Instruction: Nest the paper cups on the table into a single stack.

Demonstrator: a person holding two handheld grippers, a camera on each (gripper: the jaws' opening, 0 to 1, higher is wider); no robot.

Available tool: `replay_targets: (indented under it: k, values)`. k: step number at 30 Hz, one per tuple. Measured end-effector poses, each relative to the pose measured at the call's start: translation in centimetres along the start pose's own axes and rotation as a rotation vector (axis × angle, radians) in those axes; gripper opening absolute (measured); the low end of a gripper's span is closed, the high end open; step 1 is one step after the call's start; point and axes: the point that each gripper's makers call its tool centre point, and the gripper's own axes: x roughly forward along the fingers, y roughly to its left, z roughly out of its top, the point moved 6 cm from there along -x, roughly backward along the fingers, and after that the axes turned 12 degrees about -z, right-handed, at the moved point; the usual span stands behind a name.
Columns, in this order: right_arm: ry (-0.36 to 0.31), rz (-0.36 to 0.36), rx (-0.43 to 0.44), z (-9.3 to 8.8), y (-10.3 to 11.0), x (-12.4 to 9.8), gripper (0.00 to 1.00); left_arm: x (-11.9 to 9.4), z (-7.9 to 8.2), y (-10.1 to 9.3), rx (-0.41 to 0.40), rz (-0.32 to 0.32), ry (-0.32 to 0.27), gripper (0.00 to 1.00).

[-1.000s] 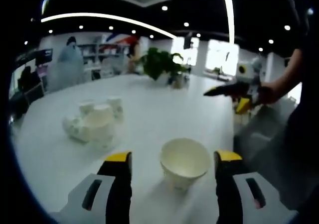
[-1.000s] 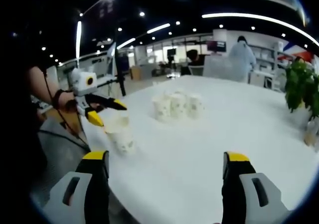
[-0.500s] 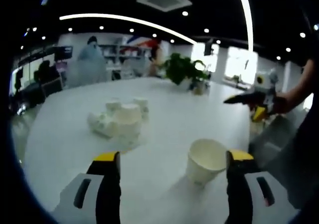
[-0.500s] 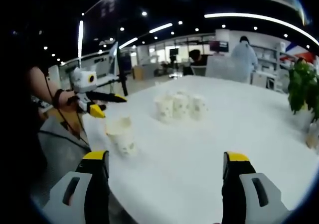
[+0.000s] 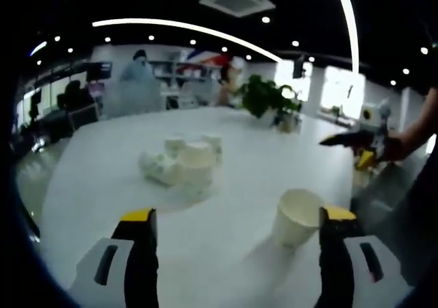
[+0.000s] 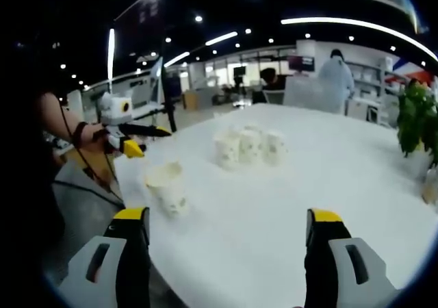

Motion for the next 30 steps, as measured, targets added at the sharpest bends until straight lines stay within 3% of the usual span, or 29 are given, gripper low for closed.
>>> replay_targets:
  k: [10, 14, 19, 26, 30]
  values:
    - [0.001, 0.009, -0.005, 0.1, 0.1, 0.4, 0.93, -0.5, 0.1, 0.6, -0.007, 0.020, -0.007, 0.98]
    - [-0.006, 0.026, -0.026, 1.1, 0.1, 1.1, 0.93, -0.6, 0.1, 0.8, -0.007, 0.026, -0.010, 0.98]
    - [-0.034, 0.084, -0.123, 4.2, -0.1, 3.7, 0.92, -0.8, -0.1, 0.8, -0.011, 0.031, -0.010, 0.98]
    - [-0.066, 0.151, -0.252, 9.6, -1.0, 9.6, 0.87, -0.7, -0.3, 0.8, -0.008, 0.021, 0.015, 0.98]
    - [-0.072, 0.241, -0.430, 11.8, 0.0, 12.6, 0.83, -1.0, -0.1, 1.3, -0.014, 0.036, 0.004, 0.98]
